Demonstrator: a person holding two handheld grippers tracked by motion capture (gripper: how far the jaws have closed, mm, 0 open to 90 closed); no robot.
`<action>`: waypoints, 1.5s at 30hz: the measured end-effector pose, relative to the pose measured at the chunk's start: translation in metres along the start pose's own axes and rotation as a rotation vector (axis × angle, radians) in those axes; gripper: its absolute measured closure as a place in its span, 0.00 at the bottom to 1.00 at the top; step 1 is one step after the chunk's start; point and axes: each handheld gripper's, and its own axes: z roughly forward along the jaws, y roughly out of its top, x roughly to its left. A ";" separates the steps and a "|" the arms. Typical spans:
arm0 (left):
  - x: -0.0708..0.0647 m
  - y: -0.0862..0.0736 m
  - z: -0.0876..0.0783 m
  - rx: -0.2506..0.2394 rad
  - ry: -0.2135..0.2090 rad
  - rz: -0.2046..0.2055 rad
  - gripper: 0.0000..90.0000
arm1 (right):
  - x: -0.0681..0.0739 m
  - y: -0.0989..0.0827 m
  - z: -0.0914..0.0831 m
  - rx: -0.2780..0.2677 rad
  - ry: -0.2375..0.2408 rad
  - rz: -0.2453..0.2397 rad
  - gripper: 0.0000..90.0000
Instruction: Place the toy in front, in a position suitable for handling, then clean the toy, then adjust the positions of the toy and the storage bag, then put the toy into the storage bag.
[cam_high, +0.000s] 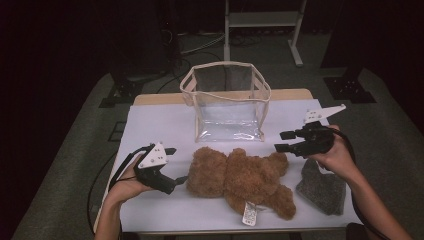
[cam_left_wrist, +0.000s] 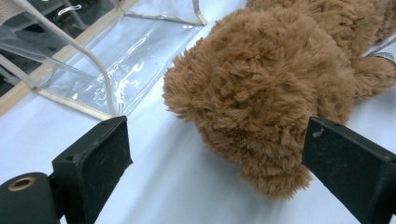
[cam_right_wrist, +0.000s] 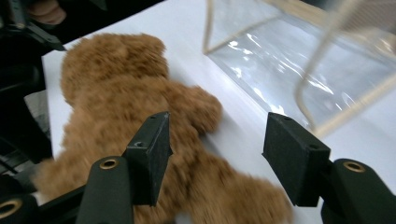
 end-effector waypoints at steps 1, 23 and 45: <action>0.000 0.000 0.000 -0.002 0.004 -0.004 0.08 | 0.001 0.005 0.003 0.003 0.012 -0.008 0.44; 0.008 -0.009 -0.015 -0.003 0.048 -0.031 0.04 | 0.015 0.050 0.047 0.056 0.121 -0.102 0.44; 0.015 -0.021 -0.026 0.004 0.069 -0.068 0.03 | 0.024 0.122 0.072 0.091 0.186 -0.214 0.44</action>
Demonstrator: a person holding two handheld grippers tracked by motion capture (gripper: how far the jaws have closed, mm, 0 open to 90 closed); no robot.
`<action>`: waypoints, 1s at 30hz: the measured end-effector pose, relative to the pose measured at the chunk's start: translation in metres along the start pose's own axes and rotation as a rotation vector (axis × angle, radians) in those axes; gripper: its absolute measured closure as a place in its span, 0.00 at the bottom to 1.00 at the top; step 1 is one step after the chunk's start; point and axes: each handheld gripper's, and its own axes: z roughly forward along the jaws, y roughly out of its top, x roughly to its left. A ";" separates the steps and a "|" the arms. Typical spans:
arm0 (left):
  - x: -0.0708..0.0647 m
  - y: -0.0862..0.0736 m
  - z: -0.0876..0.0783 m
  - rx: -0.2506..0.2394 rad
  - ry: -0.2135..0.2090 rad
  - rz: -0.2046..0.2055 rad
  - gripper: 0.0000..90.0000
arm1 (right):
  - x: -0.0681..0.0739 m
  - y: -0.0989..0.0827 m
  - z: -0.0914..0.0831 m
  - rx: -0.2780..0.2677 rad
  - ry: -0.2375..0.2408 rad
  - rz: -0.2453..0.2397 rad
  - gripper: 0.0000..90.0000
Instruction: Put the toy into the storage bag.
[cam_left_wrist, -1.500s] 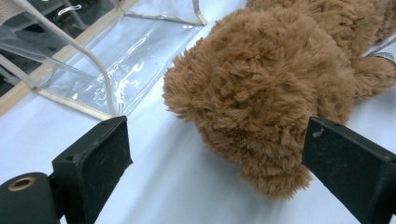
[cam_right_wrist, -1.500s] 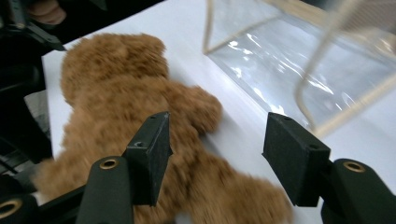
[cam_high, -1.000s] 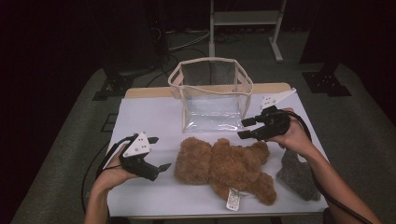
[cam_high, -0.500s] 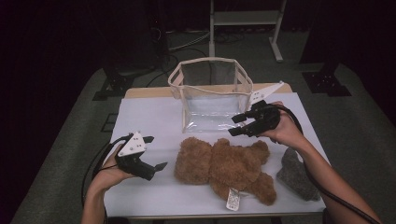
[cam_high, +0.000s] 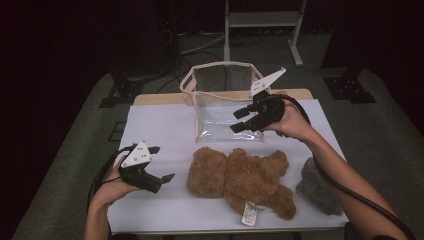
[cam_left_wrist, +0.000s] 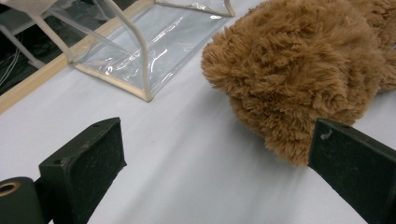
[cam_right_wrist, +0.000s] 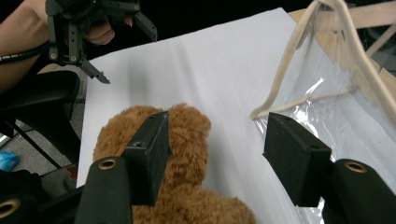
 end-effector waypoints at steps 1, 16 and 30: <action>0.000 0.000 0.000 -0.004 0.002 -0.007 0.03 | -0.002 0.003 0.001 0.002 0.002 -0.002 0.43; 0.005 -0.007 -0.006 -0.003 0.016 -0.030 0.03 | -0.028 0.039 0.010 0.014 0.004 -0.039 0.42; 0.004 -0.009 -0.008 -0.004 0.016 -0.042 0.03 | -0.067 0.051 0.022 0.046 -0.051 -0.009 0.44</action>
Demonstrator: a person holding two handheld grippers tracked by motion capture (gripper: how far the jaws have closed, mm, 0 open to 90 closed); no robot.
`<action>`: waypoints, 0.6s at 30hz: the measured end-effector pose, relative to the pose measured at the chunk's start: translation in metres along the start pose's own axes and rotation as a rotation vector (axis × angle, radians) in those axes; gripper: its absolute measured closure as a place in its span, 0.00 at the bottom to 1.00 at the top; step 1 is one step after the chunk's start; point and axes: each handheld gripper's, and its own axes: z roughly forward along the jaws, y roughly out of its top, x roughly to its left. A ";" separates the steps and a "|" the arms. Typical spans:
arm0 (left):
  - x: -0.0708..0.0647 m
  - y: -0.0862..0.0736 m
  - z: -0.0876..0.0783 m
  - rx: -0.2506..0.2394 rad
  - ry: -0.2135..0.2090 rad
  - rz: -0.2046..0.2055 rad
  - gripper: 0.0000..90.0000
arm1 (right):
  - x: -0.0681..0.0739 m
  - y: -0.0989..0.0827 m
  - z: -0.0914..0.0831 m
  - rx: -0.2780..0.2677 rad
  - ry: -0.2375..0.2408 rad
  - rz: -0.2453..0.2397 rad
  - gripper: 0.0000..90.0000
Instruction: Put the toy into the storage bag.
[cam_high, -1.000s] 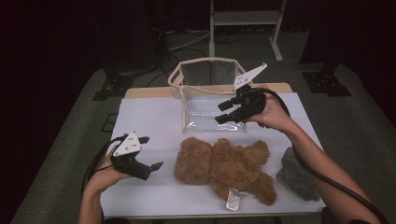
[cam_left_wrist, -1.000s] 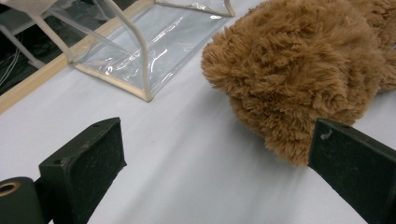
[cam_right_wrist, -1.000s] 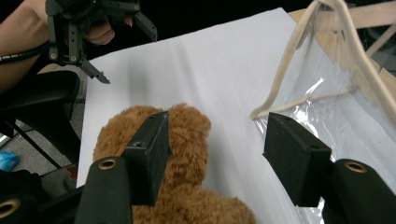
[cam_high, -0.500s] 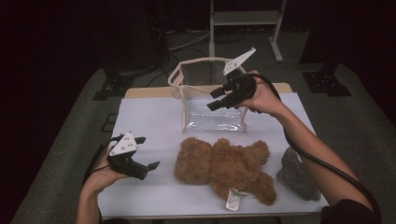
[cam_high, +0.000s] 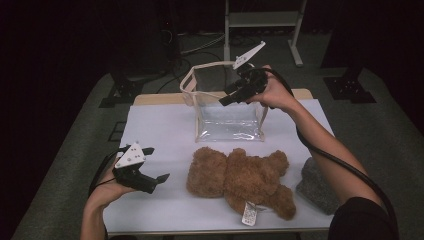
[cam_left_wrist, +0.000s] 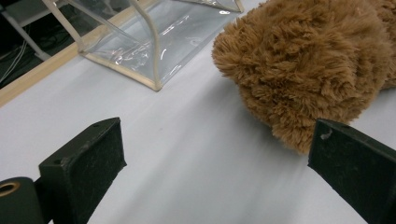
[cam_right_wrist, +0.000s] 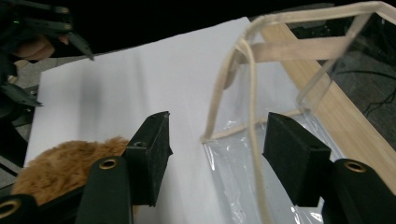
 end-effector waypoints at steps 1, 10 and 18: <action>0.000 0.000 0.000 0.000 0.001 -0.002 0.03 | -0.003 -0.001 0.001 0.002 -0.005 0.006 0.45; 0.000 -0.001 0.001 0.007 -0.005 -0.002 0.03 | -0.020 -0.011 0.011 0.029 -0.042 0.054 0.54; -0.001 -0.001 0.000 0.004 -0.004 0.000 0.03 | -0.020 -0.018 0.019 0.086 -0.063 0.092 0.83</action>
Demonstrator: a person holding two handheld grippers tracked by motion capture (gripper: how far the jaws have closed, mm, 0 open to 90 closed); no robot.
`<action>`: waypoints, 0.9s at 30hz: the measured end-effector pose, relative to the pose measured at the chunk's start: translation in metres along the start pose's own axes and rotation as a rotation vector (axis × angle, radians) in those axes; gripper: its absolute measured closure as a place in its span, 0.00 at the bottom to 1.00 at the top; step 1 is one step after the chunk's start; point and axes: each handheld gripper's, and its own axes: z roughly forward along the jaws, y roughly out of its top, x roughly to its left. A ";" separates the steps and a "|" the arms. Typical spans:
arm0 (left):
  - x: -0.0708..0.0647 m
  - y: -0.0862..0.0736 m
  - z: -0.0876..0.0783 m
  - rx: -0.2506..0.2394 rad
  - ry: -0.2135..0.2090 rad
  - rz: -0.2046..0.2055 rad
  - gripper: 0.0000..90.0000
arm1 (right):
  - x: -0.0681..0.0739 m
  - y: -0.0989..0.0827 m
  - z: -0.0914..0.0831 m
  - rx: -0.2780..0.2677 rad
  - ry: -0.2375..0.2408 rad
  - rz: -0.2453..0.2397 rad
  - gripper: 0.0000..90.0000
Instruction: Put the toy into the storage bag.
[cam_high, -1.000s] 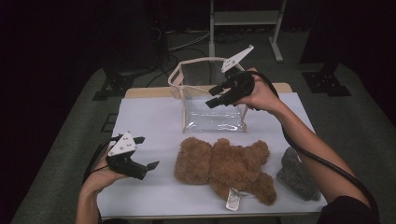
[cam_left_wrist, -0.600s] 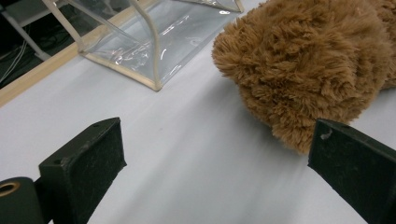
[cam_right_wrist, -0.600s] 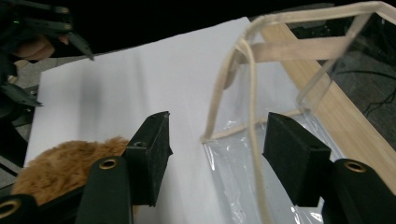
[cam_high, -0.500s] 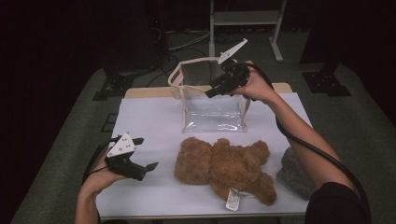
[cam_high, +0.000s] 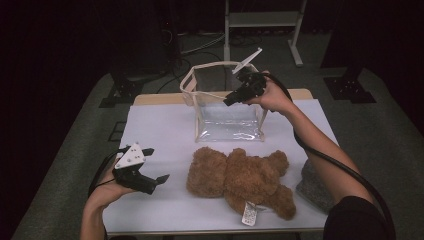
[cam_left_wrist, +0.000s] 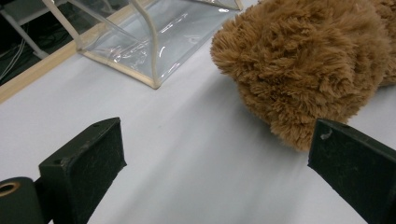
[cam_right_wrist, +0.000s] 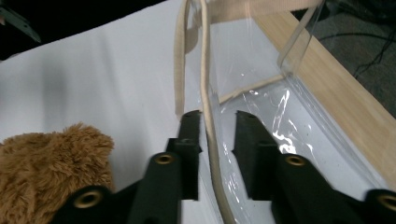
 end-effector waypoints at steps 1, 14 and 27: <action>0.000 0.000 0.000 -0.001 -0.001 -0.001 0.03 | 0.001 -0.001 0.001 0.005 0.002 0.012 0.90; -0.001 0.001 -0.003 -0.004 0.005 0.003 0.03 | 0.023 -0.010 -0.003 0.007 0.023 0.007 0.97; -0.002 0.003 -0.005 -0.007 0.000 0.012 0.03 | 0.062 -0.024 -0.013 -0.005 0.056 -0.013 0.97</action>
